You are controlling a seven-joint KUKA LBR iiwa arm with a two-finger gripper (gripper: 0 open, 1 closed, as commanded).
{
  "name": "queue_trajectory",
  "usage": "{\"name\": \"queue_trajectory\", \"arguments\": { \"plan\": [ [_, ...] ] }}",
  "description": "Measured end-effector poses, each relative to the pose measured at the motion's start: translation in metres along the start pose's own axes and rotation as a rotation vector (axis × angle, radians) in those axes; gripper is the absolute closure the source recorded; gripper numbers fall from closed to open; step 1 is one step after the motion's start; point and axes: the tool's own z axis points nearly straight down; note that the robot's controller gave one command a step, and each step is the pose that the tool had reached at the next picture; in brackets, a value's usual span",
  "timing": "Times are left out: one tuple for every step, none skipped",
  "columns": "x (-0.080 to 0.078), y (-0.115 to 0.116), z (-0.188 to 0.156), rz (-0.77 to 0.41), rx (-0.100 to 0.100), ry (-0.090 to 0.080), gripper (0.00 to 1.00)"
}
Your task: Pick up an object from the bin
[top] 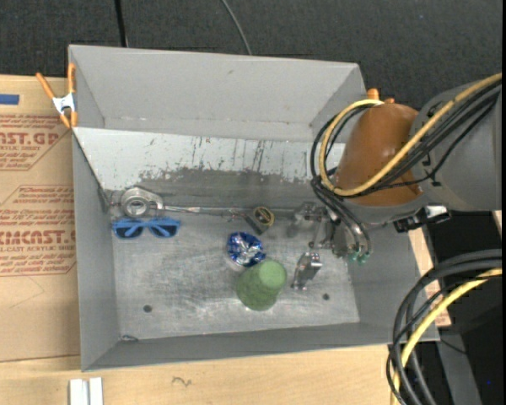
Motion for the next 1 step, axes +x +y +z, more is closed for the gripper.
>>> {"name": "queue_trajectory", "arguments": {
  "plan": [
    [0.0313,0.0393,0.0549,-0.254,0.006,-0.006,0.00]
  ]
}}
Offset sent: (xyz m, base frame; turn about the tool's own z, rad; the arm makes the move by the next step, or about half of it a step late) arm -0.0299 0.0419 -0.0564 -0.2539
